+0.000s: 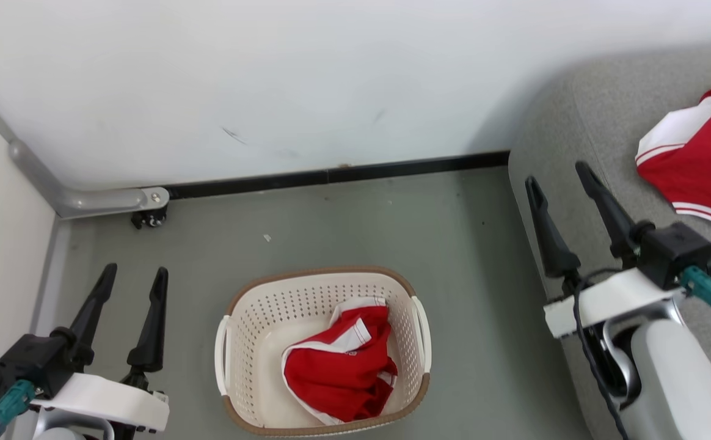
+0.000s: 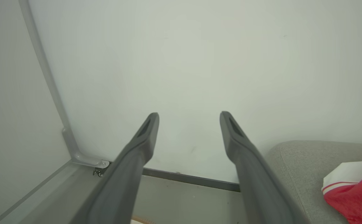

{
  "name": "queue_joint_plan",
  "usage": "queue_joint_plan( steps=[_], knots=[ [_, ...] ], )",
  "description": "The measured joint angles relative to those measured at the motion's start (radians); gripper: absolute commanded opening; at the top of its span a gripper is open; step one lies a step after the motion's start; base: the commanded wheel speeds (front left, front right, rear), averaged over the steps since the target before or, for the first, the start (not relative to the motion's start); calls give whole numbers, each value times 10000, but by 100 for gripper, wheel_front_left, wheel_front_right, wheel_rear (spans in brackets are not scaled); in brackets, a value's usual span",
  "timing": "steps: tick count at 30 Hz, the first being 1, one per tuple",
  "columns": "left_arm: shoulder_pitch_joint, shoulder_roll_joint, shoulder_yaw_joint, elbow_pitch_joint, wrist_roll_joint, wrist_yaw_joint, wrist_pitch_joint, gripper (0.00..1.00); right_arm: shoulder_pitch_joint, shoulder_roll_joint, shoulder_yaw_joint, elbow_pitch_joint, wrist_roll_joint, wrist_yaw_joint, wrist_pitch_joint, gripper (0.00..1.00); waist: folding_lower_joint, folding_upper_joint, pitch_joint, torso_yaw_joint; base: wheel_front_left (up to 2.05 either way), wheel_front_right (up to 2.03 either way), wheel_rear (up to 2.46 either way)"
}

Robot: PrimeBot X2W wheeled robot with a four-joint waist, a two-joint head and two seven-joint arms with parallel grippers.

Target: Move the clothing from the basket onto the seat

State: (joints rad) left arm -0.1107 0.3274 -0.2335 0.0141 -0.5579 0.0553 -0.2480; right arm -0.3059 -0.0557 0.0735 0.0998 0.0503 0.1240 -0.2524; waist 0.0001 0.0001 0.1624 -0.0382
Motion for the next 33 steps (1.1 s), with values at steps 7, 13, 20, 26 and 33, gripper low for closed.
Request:
queue_joint_plan(
  steps=[7, 13, 20, 26, 33],
  knots=[
    [290, -92, -4, 257, 58, -113, -2, 100, 818, 33, -182, -267, 25, 0, 0, 100, 0, 0, -506, 154, 0, 0, 0],
    [573, -148, -6, 424, 132, -153, -2, 100, 1333, 54, -286, -476, 25, 0, 0, 100, 0, 0, -884, 253, 0, 0, 0],
    [796, -299, 6, 481, 238, -242, -2, 100, 1849, 86, -309, -644, 27, 0, 0, 100, 0, 0, -1262, 335, 0, 0, 0],
    [837, -393, 63, 522, 345, -244, -2, 100, 2114, 111, -314, -694, 27, 0, 0, 100, -1, 0, -1537, 379, 0, 0, 0],
    [1061, -468, 94, 594, 410, -330, -2, 100, 2414, 121, -349, -788, 27, 0, 0, 100, 0, 0, -1771, 407, 0, 0, 0]
  ],
)
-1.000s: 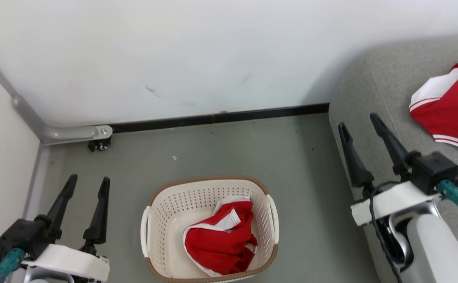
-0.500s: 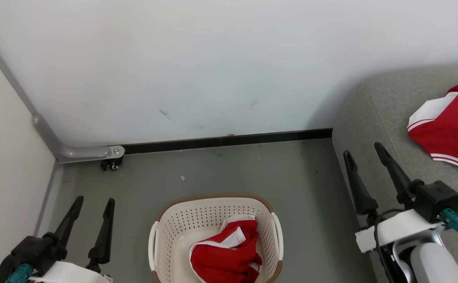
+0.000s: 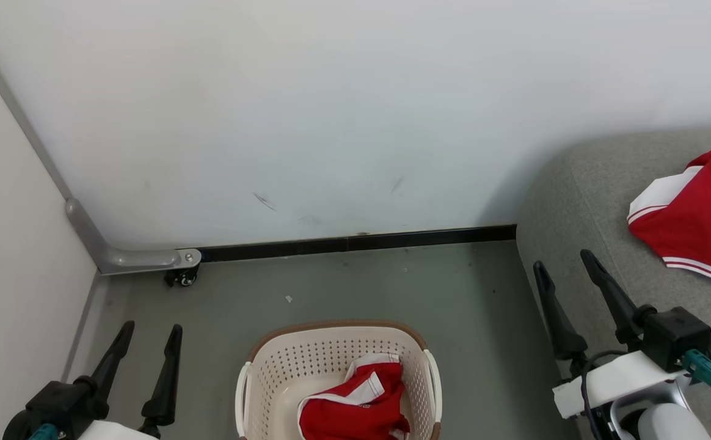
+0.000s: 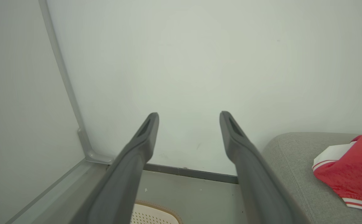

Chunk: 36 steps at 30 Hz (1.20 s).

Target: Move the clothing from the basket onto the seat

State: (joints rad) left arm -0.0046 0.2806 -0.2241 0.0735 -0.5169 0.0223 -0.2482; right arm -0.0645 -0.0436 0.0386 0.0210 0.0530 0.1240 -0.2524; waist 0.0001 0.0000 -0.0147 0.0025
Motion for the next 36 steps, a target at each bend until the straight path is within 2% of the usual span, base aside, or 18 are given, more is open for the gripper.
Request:
queue_joint_plan(
  steps=[24, 36],
  knots=[
    [356, -192, 151, 2, 261, -92, 0, 100, 603, 13, 63, -242, 180, 0, 0, 100, 0, 0, -298, -28, 0, 0, 0],
    [366, -171, -194, 65, 349, -422, 0, 100, 604, 15, 35, -439, 284, 0, 0, 100, 0, 0, -188, -99, 0, 0, 0]
  ],
)
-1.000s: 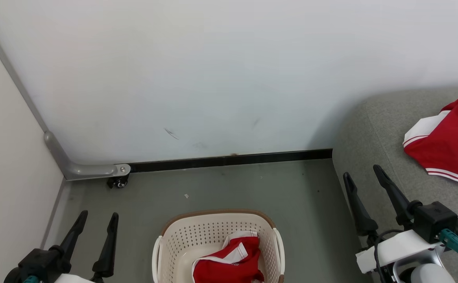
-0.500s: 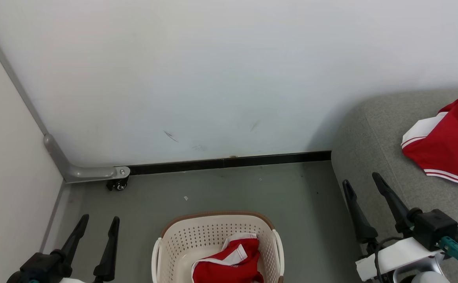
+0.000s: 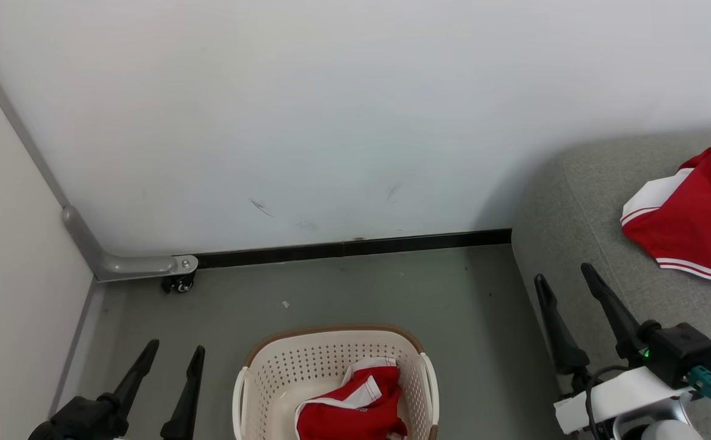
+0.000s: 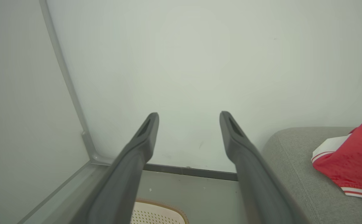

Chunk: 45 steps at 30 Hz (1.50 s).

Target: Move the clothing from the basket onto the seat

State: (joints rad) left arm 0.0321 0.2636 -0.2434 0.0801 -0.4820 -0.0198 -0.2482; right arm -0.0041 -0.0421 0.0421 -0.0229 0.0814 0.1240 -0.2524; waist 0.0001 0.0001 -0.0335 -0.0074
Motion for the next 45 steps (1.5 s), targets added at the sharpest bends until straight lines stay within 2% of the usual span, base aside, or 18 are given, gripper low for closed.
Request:
queue_joint_plan(
  steps=[7, 23, 45],
  knots=[
    [-11, 90, -343, 151, 182, -221, 19, 100, 0, 0, -35, -52, 343, 0, 0, 100, 0, 0, 89, -87, 0, 0, 0],
    [-445, 148, -1083, 809, 192, -675, 500, 100, -35, 0, 98, -368, 355, 0, 0, 100, 0, 0, 548, -336, 0, 0, 0],
    [-1785, 15, -2117, 1992, 445, -901, 1361, 100, -1010, -8, 660, -1058, 637, 0, 0, 100, 0, 0, 1835, -733, 0, 0, 0]
  ],
)
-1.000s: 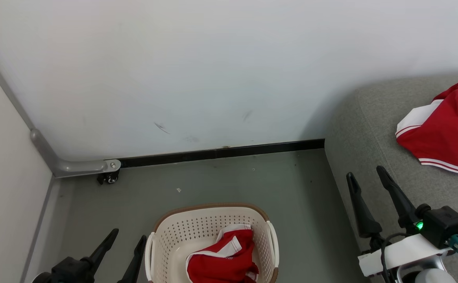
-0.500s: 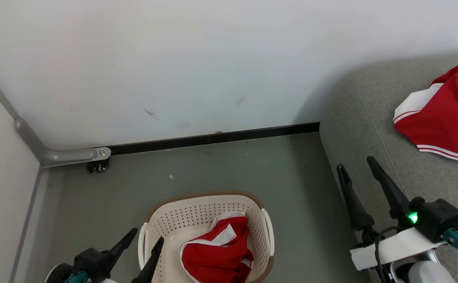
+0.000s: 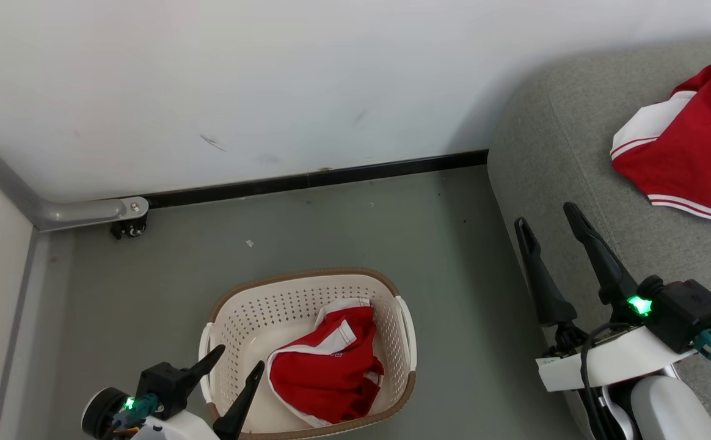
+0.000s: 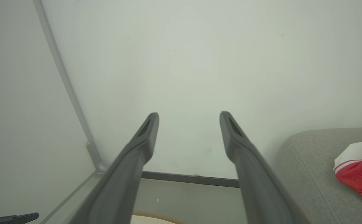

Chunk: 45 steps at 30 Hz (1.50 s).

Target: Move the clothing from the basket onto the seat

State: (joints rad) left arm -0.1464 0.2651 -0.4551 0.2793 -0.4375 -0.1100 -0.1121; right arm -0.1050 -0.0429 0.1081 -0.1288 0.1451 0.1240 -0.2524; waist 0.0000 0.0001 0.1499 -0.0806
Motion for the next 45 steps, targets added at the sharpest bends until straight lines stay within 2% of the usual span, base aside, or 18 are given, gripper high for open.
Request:
queue_joint_plan(
  steps=[12, 21, 35, 45],
  knots=[
    [-1046, 33, -451, 500, 184, -86, 420, 100, -498, -4, 86, -414, 326, 0, 0, 100, 0, 0, 920, -241, 0, 0, 0],
    [-1899, 276, -832, 1085, 564, -161, 780, 100, -942, -8, 113, -679, 612, -2, -2, 100, 0, 0, 1737, -467, 0, 0, 0],
    [-3067, 485, -1379, 1873, 984, -171, 1267, 100, -2519, -52, 1304, -1267, 752, -2, -35, 100, 0, 0, 3087, -831, 0, 0, 0],
    [-3978, 518, -1875, 2008, 1283, -171, 1386, 100, -3149, -90, 1358, -1534, 1087, -2, -40, 100, 0, 0, 3957, -1061, 0, 0, 0]
  ],
)
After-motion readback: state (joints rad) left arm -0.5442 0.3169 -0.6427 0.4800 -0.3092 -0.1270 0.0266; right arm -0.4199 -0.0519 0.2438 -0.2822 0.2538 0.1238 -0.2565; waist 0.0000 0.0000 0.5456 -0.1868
